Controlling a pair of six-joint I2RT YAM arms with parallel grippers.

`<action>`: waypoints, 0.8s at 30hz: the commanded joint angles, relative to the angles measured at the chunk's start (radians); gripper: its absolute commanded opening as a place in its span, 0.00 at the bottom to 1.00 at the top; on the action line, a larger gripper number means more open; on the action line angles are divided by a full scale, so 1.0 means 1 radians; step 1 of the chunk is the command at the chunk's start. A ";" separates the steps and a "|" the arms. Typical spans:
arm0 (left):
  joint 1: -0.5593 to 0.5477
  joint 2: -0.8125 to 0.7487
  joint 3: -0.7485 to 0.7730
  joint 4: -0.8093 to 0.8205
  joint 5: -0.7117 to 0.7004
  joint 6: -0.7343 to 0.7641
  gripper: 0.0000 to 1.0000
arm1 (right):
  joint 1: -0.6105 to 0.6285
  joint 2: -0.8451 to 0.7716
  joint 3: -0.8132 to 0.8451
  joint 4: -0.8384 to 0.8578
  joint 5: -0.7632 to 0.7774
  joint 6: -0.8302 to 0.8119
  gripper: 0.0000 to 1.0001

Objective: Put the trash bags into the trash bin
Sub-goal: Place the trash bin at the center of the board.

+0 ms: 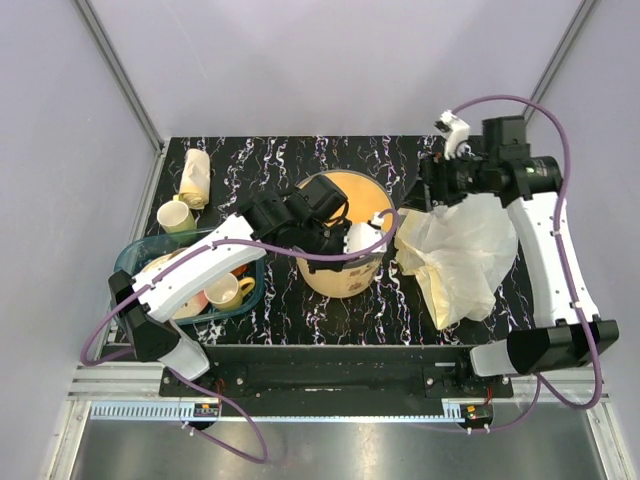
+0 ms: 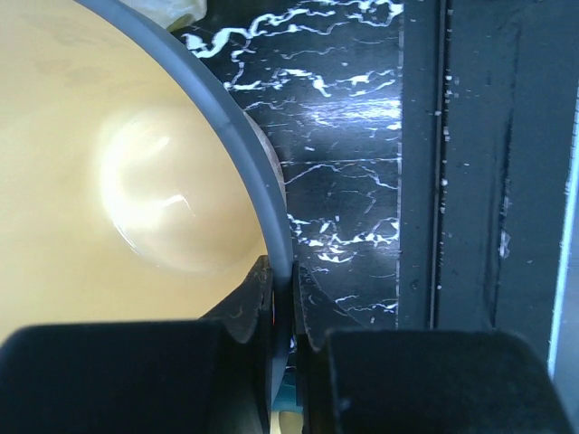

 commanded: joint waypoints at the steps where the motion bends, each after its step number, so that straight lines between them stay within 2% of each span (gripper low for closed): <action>1: -0.059 0.002 0.092 -0.035 0.028 0.012 0.08 | 0.099 0.080 0.098 0.073 0.126 0.087 0.84; 3: -0.062 0.010 0.101 -0.049 0.025 0.000 0.08 | 0.137 0.134 0.121 0.067 0.209 0.066 0.82; 8: -0.062 0.010 0.107 -0.049 -0.001 0.010 0.09 | 0.166 0.195 0.107 0.045 0.240 0.032 0.74; 11: -0.065 0.002 0.080 -0.042 -0.010 0.025 0.10 | 0.174 0.203 0.075 0.047 0.226 0.020 0.74; 12: -0.071 -0.003 0.069 -0.033 -0.014 0.032 0.10 | 0.172 0.206 0.073 0.042 0.212 0.017 0.67; 16: -0.086 -0.029 0.014 -0.003 -0.051 0.055 0.11 | 0.175 0.240 0.090 0.004 0.139 0.026 0.61; 18: -0.086 -0.038 -0.015 0.012 -0.059 0.053 0.11 | 0.177 0.248 0.093 -0.011 0.114 0.026 0.35; 19: -0.086 -0.041 -0.022 0.017 -0.063 0.047 0.12 | 0.175 0.245 0.087 -0.005 0.123 0.027 0.13; 21: -0.086 -0.049 -0.025 0.021 -0.070 0.036 0.20 | 0.177 0.225 0.086 0.013 0.132 0.027 0.00; 24: -0.086 -0.062 -0.017 0.029 -0.059 0.010 0.25 | 0.183 0.209 0.087 0.013 0.140 0.020 0.00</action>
